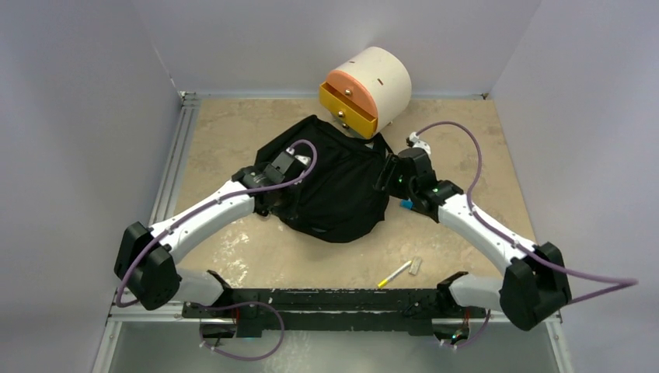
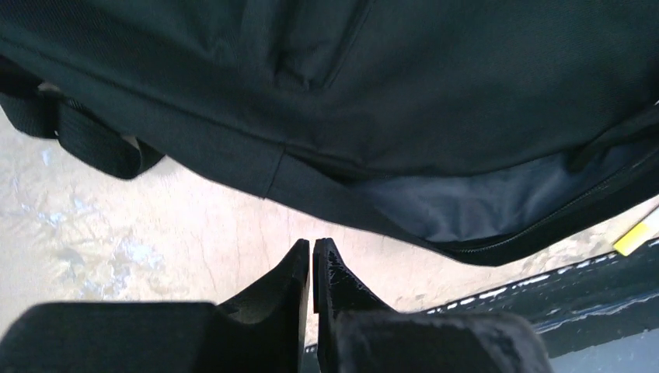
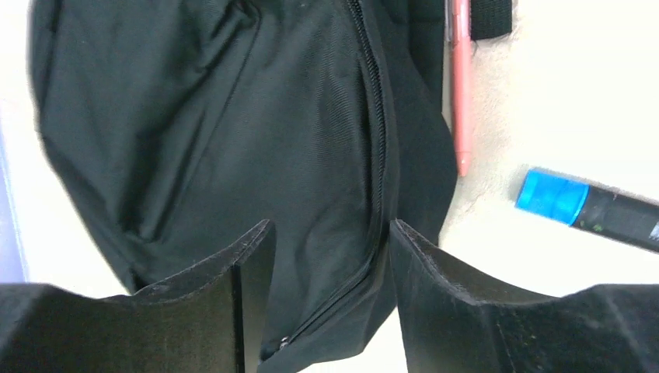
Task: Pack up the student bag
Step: Adjust the student bag at the center of the board.
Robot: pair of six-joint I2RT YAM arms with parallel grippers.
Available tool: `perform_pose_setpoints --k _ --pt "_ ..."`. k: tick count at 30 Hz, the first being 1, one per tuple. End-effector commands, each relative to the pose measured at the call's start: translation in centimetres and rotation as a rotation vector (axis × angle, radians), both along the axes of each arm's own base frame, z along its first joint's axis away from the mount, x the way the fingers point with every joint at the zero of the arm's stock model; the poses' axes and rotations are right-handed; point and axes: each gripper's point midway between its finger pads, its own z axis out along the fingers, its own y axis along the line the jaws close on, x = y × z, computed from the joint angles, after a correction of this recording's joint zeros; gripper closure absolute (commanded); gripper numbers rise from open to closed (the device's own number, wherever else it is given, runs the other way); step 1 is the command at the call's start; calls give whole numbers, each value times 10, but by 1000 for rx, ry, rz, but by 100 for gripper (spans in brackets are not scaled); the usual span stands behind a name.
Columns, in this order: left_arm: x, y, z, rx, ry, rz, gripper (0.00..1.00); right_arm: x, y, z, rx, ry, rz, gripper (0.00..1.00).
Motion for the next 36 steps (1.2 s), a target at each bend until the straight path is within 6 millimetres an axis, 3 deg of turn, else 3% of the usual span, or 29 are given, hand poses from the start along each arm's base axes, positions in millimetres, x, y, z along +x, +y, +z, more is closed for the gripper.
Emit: perform_pose_setpoints --k 1,6,10,12,17,22,30,36 --pt "34 -12 33 -103 -136 5 90 -23 5 8 156 51 -69 39" --pt "74 17 45 -108 -211 105 53 -52 21 1 334 133 -109 28" --pt "116 38 59 -114 -281 158 40 -58 36 0 411 160 -96 25" --pt "130 26 64 -152 -306 103 39 -56 48 3 450 152 -64 24" --pt "138 -32 73 -322 -386 -201 38 -49 60 -8 431 165 -42 23" --pt "141 -62 52 -231 -419 -359 39 -42 63 -14 420 158 -41 23" --pt "170 -56 3 31 -427 -381 41 -47 55 -19 404 151 -55 25" --pt "185 -35 -8 170 -429 -284 51 -47 53 -21 398 147 -62 38"
